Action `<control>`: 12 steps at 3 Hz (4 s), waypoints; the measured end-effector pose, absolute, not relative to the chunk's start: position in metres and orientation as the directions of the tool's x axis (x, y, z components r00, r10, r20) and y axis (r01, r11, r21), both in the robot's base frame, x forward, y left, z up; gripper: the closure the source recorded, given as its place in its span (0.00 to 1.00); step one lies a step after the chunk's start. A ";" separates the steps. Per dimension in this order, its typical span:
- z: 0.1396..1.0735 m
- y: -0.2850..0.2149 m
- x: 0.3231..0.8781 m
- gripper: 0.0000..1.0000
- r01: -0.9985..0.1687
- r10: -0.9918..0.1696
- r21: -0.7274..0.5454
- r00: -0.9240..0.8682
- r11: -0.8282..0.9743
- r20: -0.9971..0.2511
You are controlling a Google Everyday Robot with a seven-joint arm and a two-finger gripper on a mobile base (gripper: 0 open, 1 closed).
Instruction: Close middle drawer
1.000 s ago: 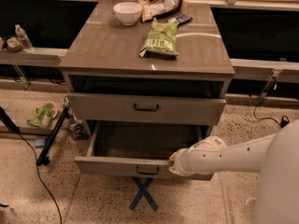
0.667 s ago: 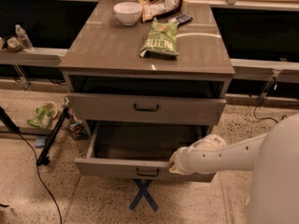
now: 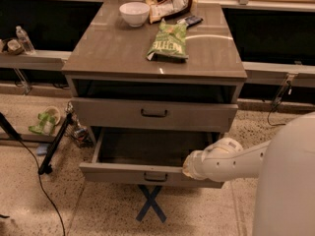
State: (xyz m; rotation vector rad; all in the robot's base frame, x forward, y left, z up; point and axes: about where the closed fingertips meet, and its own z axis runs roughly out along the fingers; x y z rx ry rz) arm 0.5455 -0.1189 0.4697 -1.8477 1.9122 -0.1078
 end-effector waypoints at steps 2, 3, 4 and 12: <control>0.501 -0.122 0.535 0.30 -0.907 -0.957 -0.406 0.011 0.113 -0.290; 0.503 -0.115 0.518 0.52 -0.914 -0.952 -0.386 0.001 0.124 -0.307; 0.499 -0.108 0.504 0.76 -0.921 -0.945 -0.365 -0.009 0.135 -0.327; 0.431 -0.092 0.514 1.00 -0.950 -0.943 -0.274 -0.056 0.151 -0.328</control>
Offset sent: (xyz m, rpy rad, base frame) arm -0.0379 0.0063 0.0504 0.0356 -0.0565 -0.0512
